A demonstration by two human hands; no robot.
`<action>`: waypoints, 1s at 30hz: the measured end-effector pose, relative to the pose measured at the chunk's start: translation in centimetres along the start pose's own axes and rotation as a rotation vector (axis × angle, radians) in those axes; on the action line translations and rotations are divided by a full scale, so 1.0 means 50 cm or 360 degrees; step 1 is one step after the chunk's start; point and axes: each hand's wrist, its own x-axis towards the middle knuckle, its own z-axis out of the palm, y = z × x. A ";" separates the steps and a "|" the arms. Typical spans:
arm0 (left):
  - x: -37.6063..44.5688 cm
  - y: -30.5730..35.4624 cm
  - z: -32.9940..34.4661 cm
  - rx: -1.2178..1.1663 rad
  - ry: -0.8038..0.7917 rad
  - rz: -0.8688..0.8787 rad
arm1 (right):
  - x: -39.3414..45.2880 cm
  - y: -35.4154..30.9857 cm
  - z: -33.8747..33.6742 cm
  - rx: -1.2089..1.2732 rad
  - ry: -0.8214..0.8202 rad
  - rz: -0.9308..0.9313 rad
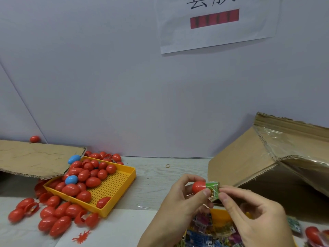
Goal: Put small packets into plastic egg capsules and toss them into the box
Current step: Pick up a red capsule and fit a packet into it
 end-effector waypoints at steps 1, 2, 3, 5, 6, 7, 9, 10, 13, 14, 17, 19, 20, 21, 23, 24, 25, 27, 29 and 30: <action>-0.001 0.000 0.001 0.0018 -0.0010 0.0021 | 0.000 0.000 0.001 0.0023 0.0009 0.0025; -0.003 0.000 0.001 0.0041 -0.0024 0.0038 | 0.000 0.000 0.002 0.0047 0.0013 0.0061; -0.004 0.000 0.002 0.0074 -0.0040 0.0051 | 0.000 0.000 0.003 0.0076 0.0015 0.0103; -0.007 0.001 0.002 0.0183 -0.0061 0.0068 | 0.001 0.001 0.004 0.0131 0.0027 0.0184; -0.007 0.001 0.002 0.0230 -0.0070 0.0070 | 0.002 0.001 0.004 0.0149 0.0027 0.0212; -0.008 0.002 0.003 0.0252 -0.0086 0.0068 | 0.003 0.002 0.004 0.0166 0.0024 0.0232; -0.009 0.005 0.008 0.0247 -0.0129 0.0049 | 0.003 0.004 0.004 0.0193 0.0039 0.0253; -0.008 0.006 0.011 0.0227 -0.0138 0.0038 | 0.005 0.006 0.004 0.0200 0.0045 0.0255; -0.006 0.005 0.018 0.0044 -0.0119 0.0035 | 0.008 0.010 0.001 0.0200 0.0067 0.0242; -0.005 0.004 0.019 0.0005 -0.0109 0.0040 | 0.008 0.012 -0.001 0.0214 0.0084 0.0259; -0.003 -0.002 0.017 -0.0052 -0.0086 0.0066 | 0.010 0.014 -0.004 0.0268 0.0083 0.0306; -0.003 -0.001 0.014 0.0029 -0.0071 0.0116 | 0.011 0.013 -0.005 0.0292 0.0069 0.0293; -0.003 0.000 0.013 0.0104 -0.0073 0.0144 | 0.011 0.012 -0.006 0.0310 0.0071 0.0296; -0.004 0.002 0.012 0.0173 -0.0080 0.0167 | 0.011 0.010 -0.006 0.0326 0.0077 0.0307; -0.007 0.005 0.011 0.0266 -0.0072 0.0195 | 0.012 0.008 -0.006 0.0356 0.0086 0.0326; -0.007 0.006 0.011 0.0307 -0.0063 0.0203 | 0.012 0.008 -0.006 0.0371 0.0086 0.0331; -0.007 0.008 0.011 0.0343 -0.0055 0.0206 | 0.012 0.007 -0.007 0.0388 0.0084 0.0336; -0.007 0.009 0.011 0.0385 -0.0033 0.0206 | 0.013 0.003 -0.008 0.0416 0.0083 0.0334; -0.007 0.009 0.011 0.0364 -0.0013 0.0205 | 0.014 0.000 -0.007 0.0440 0.0086 0.0313; -0.007 0.009 0.011 0.0340 -0.0003 0.0197 | 0.014 0.000 -0.008 0.0453 0.0094 0.0300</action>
